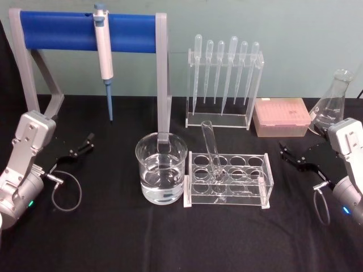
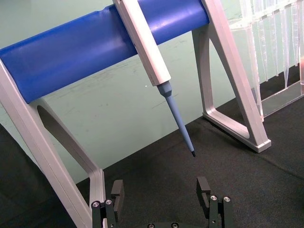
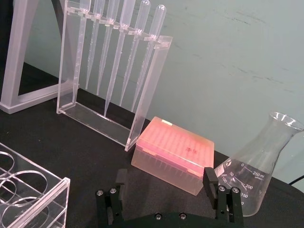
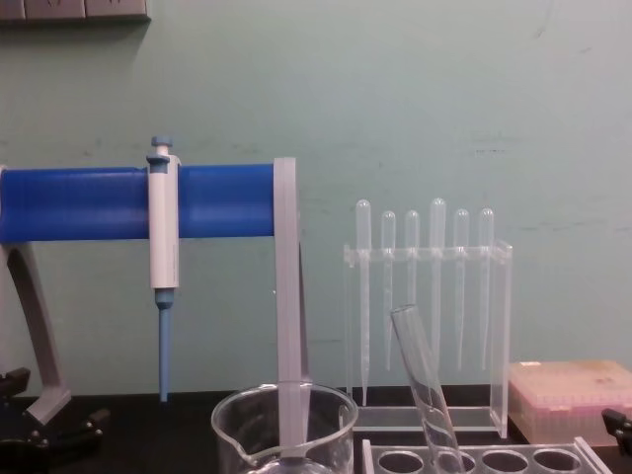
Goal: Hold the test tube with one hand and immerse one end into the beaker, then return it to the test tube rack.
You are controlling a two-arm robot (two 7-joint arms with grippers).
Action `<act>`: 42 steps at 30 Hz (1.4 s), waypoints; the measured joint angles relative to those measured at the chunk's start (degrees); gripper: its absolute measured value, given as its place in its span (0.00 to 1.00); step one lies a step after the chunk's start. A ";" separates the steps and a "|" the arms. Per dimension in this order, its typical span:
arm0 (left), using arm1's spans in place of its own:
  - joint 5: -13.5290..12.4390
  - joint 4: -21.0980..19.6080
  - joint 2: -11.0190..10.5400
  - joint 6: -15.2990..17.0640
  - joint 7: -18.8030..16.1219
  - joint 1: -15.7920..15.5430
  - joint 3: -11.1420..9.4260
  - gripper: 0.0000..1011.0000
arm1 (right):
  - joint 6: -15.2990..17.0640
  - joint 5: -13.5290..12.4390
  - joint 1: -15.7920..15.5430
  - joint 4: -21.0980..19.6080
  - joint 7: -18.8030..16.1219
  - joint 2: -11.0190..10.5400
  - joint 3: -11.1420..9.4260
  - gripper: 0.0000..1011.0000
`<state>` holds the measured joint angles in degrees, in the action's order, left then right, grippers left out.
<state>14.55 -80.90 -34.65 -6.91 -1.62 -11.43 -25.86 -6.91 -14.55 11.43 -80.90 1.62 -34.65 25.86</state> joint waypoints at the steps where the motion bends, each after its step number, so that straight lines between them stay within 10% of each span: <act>1: 0.00 0.00 0.00 0.00 0.00 0.00 0.00 0.99 | 0.00 0.00 0.00 0.00 0.00 0.00 0.00 0.99; 42: 0.00 0.00 0.00 0.00 0.00 0.00 0.00 0.99 | 0.00 0.00 0.00 0.00 0.00 0.00 0.00 0.99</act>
<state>14.55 -80.90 -34.65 -6.91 -1.62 -11.43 -25.86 -6.91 -14.55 11.43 -80.90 1.62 -34.65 25.86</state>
